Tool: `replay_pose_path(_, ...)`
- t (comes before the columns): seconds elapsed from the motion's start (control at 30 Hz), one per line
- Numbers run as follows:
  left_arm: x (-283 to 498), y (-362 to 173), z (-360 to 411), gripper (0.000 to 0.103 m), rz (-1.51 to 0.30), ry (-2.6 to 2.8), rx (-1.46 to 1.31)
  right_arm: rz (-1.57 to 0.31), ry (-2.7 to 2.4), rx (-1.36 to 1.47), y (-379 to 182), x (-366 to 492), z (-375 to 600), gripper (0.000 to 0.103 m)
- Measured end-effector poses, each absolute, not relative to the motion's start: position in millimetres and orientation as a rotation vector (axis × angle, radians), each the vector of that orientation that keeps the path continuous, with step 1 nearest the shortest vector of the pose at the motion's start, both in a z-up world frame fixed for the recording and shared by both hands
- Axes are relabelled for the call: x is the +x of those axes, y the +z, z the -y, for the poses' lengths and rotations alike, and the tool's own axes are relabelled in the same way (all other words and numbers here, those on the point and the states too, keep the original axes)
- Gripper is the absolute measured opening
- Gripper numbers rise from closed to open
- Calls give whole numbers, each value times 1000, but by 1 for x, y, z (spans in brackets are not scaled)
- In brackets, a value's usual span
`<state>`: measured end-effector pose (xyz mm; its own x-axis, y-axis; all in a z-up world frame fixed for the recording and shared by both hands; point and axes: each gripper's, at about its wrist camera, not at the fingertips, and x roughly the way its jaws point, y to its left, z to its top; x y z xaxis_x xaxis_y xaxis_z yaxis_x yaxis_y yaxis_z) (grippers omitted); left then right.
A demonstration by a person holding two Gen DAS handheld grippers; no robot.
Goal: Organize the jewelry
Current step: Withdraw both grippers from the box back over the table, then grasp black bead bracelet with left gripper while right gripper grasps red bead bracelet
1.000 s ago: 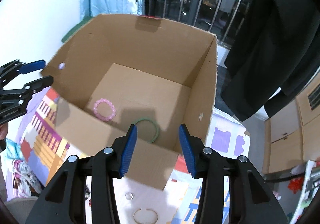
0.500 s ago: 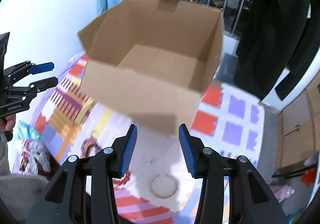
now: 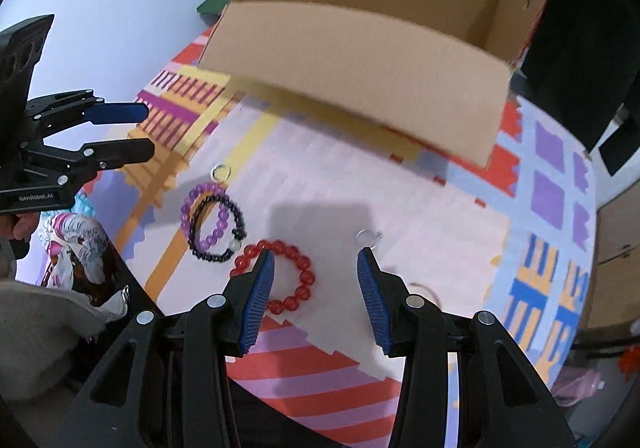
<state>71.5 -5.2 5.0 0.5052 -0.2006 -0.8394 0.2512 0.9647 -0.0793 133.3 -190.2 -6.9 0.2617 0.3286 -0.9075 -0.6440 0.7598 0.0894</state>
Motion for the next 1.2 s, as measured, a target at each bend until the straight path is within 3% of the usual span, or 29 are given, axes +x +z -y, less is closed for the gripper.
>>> replay_pose_path(0.3,68,-38,28,50,-1078,-290,119,-1157,639,-333,-41,132,189,42)
replay_pose_path(0.43,73,-53,33,44,-1108,-296,106,-1178,625,-326,-58,130,187,39)
replay_pose_path(0.87,82,-74,34,39,-1144,-282,83,-1207,639,-345,-79,127,173,36)
replay_pose_path(0.97,83,-80,34,33,-1157,-279,69,-1215,634,-353,-84,128,171,29)
replay_pose_path(1.2,83,-82,27,24,-1160,-274,23,-1211,631,-357,-86,128,168,28)
